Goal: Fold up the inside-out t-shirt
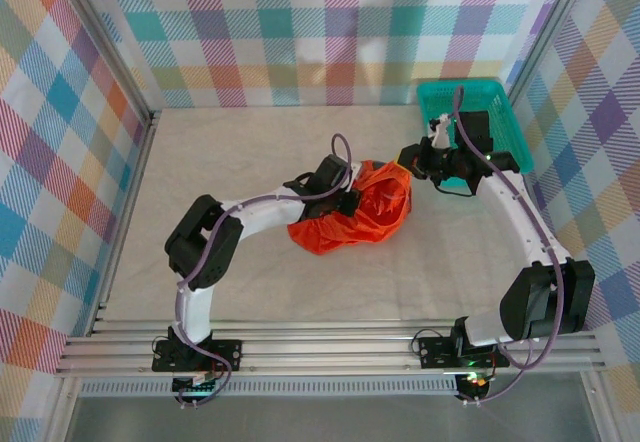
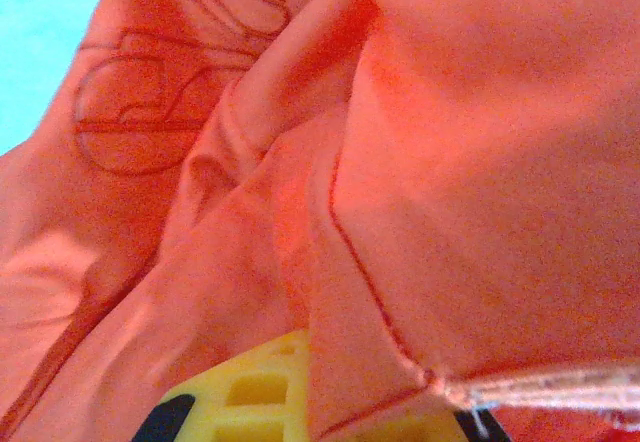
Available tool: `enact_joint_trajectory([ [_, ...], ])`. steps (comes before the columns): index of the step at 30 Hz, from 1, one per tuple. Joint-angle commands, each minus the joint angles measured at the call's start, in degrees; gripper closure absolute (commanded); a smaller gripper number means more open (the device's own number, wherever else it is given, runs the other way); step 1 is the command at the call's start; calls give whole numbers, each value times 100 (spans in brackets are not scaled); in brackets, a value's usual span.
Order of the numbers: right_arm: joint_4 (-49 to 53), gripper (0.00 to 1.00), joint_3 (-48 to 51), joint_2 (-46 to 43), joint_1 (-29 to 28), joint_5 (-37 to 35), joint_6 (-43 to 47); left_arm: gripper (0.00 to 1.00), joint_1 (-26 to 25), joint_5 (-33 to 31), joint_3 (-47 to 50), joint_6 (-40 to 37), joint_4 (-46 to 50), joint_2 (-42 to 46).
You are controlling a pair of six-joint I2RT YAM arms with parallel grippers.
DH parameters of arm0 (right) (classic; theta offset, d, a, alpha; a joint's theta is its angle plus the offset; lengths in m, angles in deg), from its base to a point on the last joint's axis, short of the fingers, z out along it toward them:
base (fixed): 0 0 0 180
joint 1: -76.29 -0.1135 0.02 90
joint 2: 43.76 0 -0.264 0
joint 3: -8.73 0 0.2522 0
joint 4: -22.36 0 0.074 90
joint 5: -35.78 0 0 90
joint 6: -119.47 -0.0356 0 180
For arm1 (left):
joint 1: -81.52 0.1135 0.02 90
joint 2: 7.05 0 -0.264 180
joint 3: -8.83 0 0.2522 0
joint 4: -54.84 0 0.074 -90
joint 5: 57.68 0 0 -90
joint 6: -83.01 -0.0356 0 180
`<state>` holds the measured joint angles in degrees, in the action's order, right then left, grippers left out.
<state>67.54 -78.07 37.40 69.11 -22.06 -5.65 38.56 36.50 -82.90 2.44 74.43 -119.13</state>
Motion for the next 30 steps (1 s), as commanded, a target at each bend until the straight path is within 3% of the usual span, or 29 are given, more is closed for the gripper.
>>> enact_joint_trajectory([
  [1, 9, 100, 27, -53, 33, 1, 130, 100, 73, -406, -462, -563, 789, 802],
  [4, -65, 100, -215, 104, 38, -78, 79, 100, 143, -755, -1172, -1011, 1508, 1252],
  [8, -94, 100, -1253, 432, 33, 82, -177, 100, 236, -1319, -2678, -1508, 2292, 1611],
  [12, -206, 100, -2242, 478, 28, 396, -468, 100, 245, -1492, -3710, -1673, 2496, 2072],
  [24, -754, 100, -3221, -1017, -16, 1205, -847, 100, 239, -1040, -2174, -1294, 750, 5005],
  [30, -759, 100, -3817, -1241, -19, 1364, -978, 100, 242, -1014, -2275, -1341, 749, 5461],
])
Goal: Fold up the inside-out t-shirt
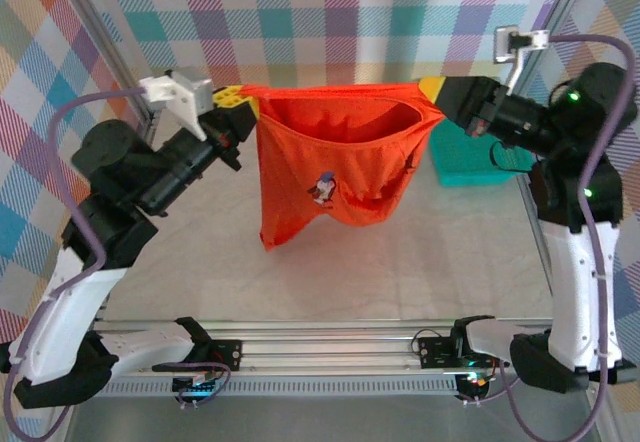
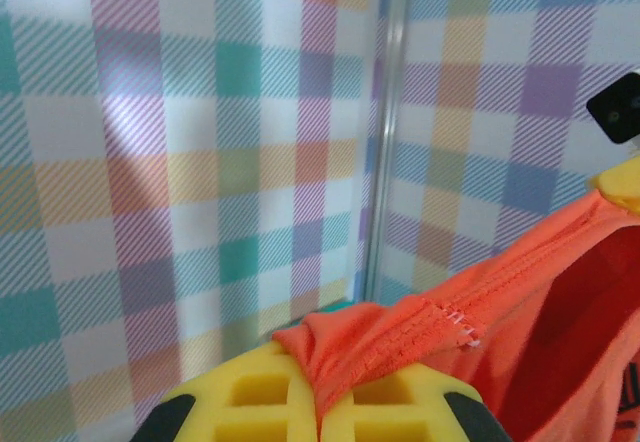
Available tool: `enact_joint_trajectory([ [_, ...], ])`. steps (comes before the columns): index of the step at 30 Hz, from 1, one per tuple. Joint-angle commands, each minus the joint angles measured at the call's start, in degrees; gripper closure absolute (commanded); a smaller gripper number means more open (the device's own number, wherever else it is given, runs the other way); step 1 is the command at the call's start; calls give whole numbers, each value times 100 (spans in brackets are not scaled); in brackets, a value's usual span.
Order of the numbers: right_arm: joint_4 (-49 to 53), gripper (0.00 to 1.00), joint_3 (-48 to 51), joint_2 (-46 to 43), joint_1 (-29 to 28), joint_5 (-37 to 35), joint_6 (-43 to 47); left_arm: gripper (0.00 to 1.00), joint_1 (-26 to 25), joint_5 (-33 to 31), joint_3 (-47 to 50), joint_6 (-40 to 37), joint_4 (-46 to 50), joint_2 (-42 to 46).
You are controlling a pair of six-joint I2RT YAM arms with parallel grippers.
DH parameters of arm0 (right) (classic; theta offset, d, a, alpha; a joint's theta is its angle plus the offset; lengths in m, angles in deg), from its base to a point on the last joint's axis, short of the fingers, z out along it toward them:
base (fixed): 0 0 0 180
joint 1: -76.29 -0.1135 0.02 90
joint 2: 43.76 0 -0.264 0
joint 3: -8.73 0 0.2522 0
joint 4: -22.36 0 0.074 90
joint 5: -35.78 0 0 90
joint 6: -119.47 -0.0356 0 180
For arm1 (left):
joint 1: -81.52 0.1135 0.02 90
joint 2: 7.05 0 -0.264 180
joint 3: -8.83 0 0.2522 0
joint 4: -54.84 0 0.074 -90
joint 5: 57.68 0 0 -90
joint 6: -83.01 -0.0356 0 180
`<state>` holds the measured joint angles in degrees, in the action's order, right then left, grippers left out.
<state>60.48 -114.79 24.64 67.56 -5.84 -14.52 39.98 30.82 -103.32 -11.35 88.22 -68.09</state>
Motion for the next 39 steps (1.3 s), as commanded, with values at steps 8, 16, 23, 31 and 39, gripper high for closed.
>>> enact_joint_trajectory([
  [8, -28, 100, 841, 707, 138, -606, 171, 100, 186, -1797, 291, -816, -449, -689],
  [16, -172, 100, 1945, 2044, 152, -1219, 696, 100, 1650, -1293, 783, 30, -797, -2801],
  [23, -55, 100, 2760, 2418, 184, -2196, 898, 100, 1992, -215, -2368, 311, 938, -5873],
  [31, -72, 100, 3443, 2451, 388, -2696, 1034, 29, 1974, 229, -3560, 1224, 2332, -7032],
  [39, -184, 100, 3321, 2753, 437, -2579, 851, 1, 1800, 375, -349, 2042, 1632, -4849],
])
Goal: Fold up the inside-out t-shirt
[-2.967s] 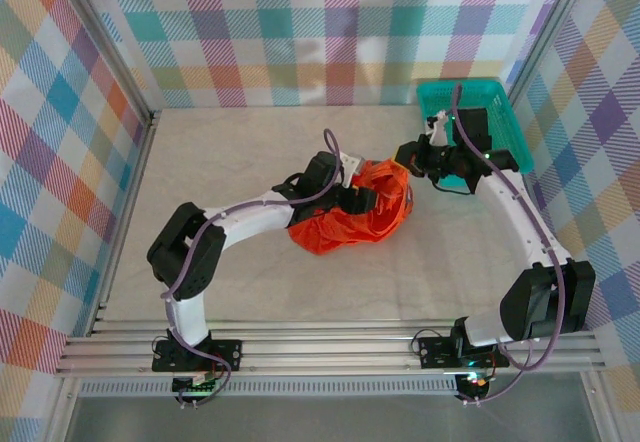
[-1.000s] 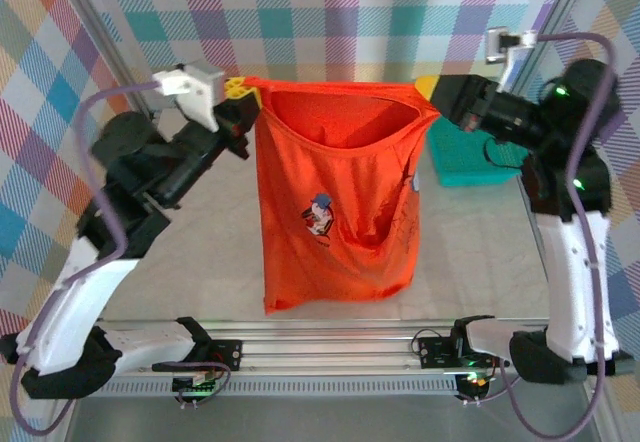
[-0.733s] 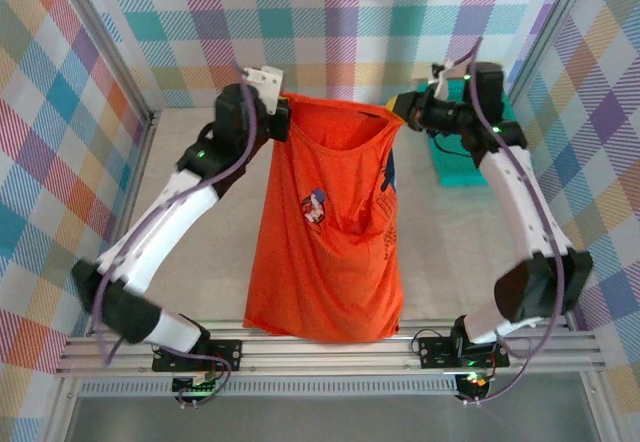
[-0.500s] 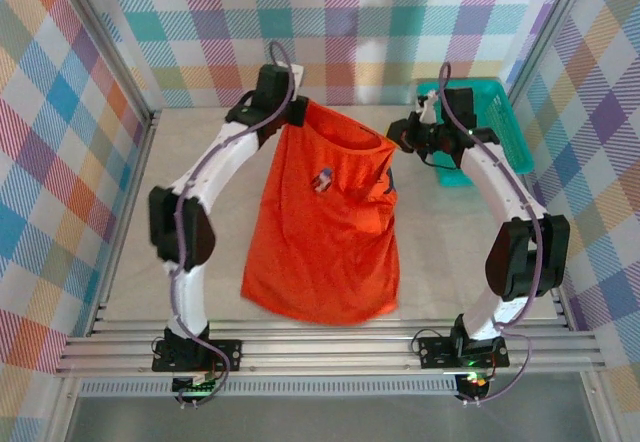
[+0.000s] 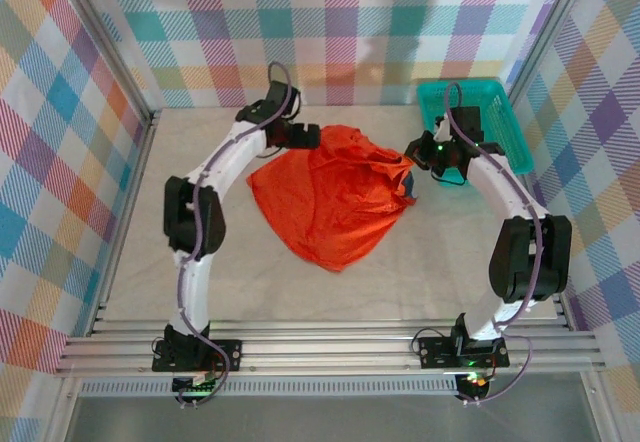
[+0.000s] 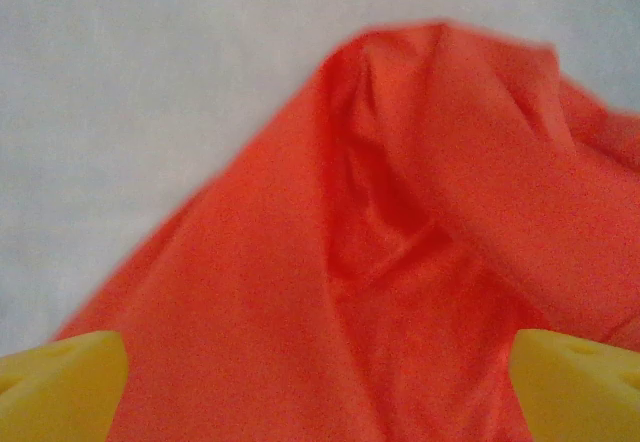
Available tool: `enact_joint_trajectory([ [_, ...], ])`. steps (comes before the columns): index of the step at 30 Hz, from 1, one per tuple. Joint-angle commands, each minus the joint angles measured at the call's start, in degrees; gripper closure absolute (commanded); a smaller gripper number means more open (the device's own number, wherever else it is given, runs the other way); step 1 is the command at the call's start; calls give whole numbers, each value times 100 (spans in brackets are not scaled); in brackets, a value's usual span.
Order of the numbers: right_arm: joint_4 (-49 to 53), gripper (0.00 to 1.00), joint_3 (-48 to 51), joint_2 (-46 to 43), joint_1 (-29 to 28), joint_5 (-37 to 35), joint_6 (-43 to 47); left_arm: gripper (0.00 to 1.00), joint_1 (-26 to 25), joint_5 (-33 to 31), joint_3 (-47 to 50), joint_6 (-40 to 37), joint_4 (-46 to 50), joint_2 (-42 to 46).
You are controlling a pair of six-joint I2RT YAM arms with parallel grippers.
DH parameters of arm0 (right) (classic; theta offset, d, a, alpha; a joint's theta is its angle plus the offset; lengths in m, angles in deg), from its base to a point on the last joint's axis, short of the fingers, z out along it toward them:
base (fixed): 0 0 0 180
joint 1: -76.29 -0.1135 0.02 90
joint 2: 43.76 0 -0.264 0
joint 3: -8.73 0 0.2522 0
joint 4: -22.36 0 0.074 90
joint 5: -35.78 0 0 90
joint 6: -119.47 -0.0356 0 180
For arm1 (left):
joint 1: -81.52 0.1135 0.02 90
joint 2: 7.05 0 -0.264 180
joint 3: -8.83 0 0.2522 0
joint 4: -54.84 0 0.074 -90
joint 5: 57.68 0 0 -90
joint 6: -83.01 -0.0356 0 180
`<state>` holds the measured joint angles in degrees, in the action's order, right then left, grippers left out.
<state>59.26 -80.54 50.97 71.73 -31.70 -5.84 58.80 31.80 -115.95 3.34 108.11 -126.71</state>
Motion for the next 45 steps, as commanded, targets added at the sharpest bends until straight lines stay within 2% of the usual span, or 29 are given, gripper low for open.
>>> enact_joint_trajectory([
  [1, -70, 100, -105, 135, 17, 58, -35, 0, -149, 476, 1541, 790, -720, 1304],
  [3, -102, 100, -81, 148, 16, 183, -96, 0, -258, 739, 2492, 1195, -1427, 1682],
  [5, -146, 100, -7, 103, 16, 226, -140, 0, -326, 698, 3087, 1337, -1966, 1826],
  [7, -204, 100, 59, 50, 21, 224, -186, 1, -345, 794, 3085, 1358, -1999, 1652],
  [9, -166, 100, 23, 51, 17, 242, -209, 6, -371, 1314, 2986, 1599, -2071, 1340],
  [10, -158, 100, -5, 53, 17, 288, -247, 11, -408, 1785, 3036, 1843, -2295, 1154],
  [13, -276, 100, 13, -5, -1, 416, -471, 20, -626, 2583, 3273, 2685, -3547, 534],
  [15, -294, 100, 43, -66, -55, 459, -587, 24, -728, 2642, 3272, 2964, -3849, 194],
  [18, -223, 100, 165, -260, -188, 466, -736, 27, -616, 2482, 3261, 2999, -3510, -33],
  [21, -152, 100, 475, -709, -413, 418, -960, 33, -188, 2462, 3670, 2643, -3033, 175],
  [23, -64, 100, 744, -1150, -665, 223, -1080, 33, 246, 2303, 3991, 2149, -2489, 523],
  [27, 122, 100, 1225, -2199, -1280, -167, -1381, 35, 1500, 1951, 4294, 1300, -1271, 1199],
  [30, 237, 100, 1635, -2948, -1356, -483, -1609, 37, 2124, 1758, 4360, 1481, -1231, 1471],
  [32, 506, 100, 1772, -3215, -1206, -943, -1464, 37, 2171, 1705, 4340, 1734, -1464, 1513],
  [35, 585, 100, 2166, -3100, -663, -1355, -1250, 39, 1946, 2042, 4038, 2010, -1661, 1180],
  [39, 298, 100, 2985, -2605, -360, -1631, -1268, 39, 1482, 1688, 3649, 1868, -1293, 1061],
  [40, 265, 96, 3189, -2530, -340, -1680, -1325, 39, 1435, 1543, 3696, 1866, -1283, 1179],
  [42, 202, 79, 3437, -2564, -327, -1686, -1303, 41, 1338, 1122, 3761, 1824, -1151, 1486],
  [45, 574, 57, 3387, -3011, -335, -1872, -1033, 41, 1008, 585, 3729, 1561, -849, 2046],
])
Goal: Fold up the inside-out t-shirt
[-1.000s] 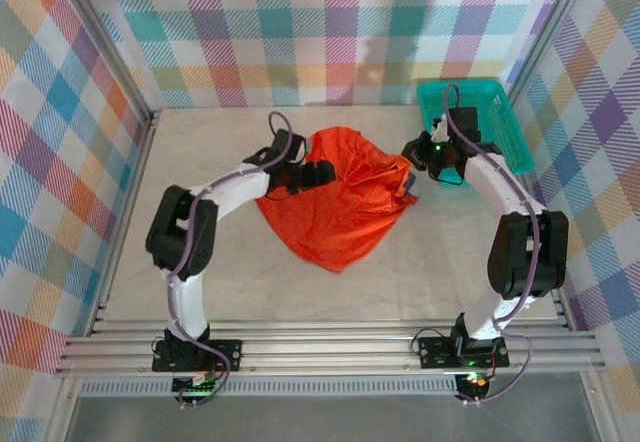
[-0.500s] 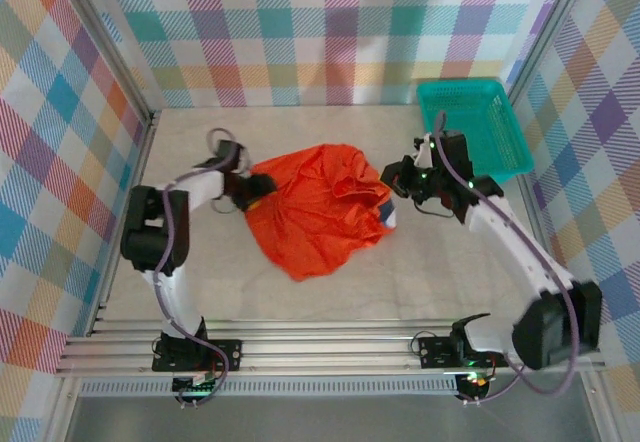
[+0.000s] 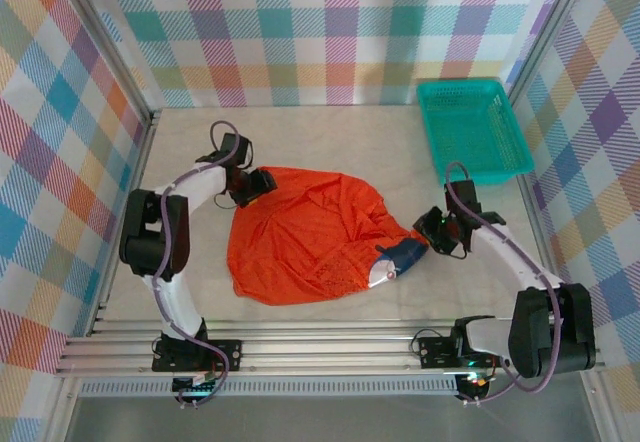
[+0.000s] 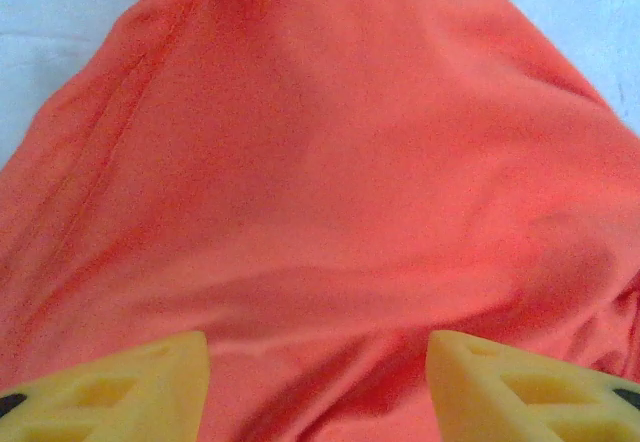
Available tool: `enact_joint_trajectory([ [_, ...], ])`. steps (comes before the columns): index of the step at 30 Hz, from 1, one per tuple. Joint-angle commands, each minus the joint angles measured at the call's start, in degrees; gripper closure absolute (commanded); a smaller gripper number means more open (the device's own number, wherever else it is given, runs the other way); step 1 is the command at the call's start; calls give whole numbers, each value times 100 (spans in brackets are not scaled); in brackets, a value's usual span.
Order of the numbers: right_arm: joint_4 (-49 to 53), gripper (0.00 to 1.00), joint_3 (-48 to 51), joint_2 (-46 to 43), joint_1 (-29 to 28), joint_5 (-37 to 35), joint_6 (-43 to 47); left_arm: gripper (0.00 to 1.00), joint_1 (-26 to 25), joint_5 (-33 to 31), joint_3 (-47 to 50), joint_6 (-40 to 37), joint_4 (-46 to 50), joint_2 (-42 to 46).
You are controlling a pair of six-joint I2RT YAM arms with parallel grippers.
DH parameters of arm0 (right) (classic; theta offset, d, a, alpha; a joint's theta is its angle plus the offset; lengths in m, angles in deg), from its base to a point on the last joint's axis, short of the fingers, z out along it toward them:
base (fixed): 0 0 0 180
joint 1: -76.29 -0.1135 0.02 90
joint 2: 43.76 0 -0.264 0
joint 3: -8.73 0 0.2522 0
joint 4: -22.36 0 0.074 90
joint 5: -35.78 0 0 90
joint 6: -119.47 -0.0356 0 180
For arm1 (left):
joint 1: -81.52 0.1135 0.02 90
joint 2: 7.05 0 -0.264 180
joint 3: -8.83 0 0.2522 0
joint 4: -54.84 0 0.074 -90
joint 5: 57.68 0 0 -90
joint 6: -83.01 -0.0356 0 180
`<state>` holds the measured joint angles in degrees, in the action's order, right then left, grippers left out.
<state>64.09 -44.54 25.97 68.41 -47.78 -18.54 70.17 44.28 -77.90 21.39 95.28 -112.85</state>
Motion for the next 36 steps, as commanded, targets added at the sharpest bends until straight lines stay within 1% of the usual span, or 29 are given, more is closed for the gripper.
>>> enact_joint_trajectory([
  [1, 250, 54, -320, -730, -12, -341, 377, 41, -267, -711, -76, -295, 472, 811],
  [3, 412, 46, -544, -1031, -71, -383, 650, 40, -547, -691, -23, -299, 459, 1032],
  [5, 499, 45, -858, -953, -229, -289, 913, 40, -805, -484, 140, -187, 233, 1134],
  [7, 541, 45, -1215, -482, -606, -274, 1120, 40, -952, -141, 378, 103, -181, 1103],
  [9, 372, 45, -1413, 65, -1012, -125, 1225, 40, -1016, 29, 566, 354, -493, 979],
  [12, 214, 45, -1761, 998, -1505, 116, 1292, 41, -1068, 124, 662, 554, -677, 781],
  [15, 201, 45, -2099, 1692, -1902, 59, 1405, 41, -1081, 181, 900, 758, -968, 736],
  [18, 248, 43, -2317, 2182, -2095, -41, 1487, 41, -1079, 94, 1020, 794, -990, 653],
  [23, 117, 43, -2402, 2774, -2191, 15, 1422, 41, -1054, -47, 1035, 789, -943, 485],
  [28, -54, 47, -2578, 3286, -2192, -73, 1334, 42, -1002, -1, 970, 766, -948, 357],
  [29, -63, 50, -2625, 3365, -2196, -47, 1318, 42, -999, -1, 960, 758, -937, 336],
  [30, -76, 56, -2672, 3429, -2192, -37, 1306, 42, -992, -6, 951, 738, -920, 324],
  [32, -107, 68, -2743, 3492, -2192, -67, 1303, 43, -959, -11, 960, 722, -911, 293],
  [34, -44, 86, -2847, 3503, -2192, -147, 1344, 43, -892, 5, 984, 713, -903, 254],
  [36, 101, 100, -2981, 3450, -2176, -241, 1424, 43, -783, 10, 1009, 719, -910, 245],
])
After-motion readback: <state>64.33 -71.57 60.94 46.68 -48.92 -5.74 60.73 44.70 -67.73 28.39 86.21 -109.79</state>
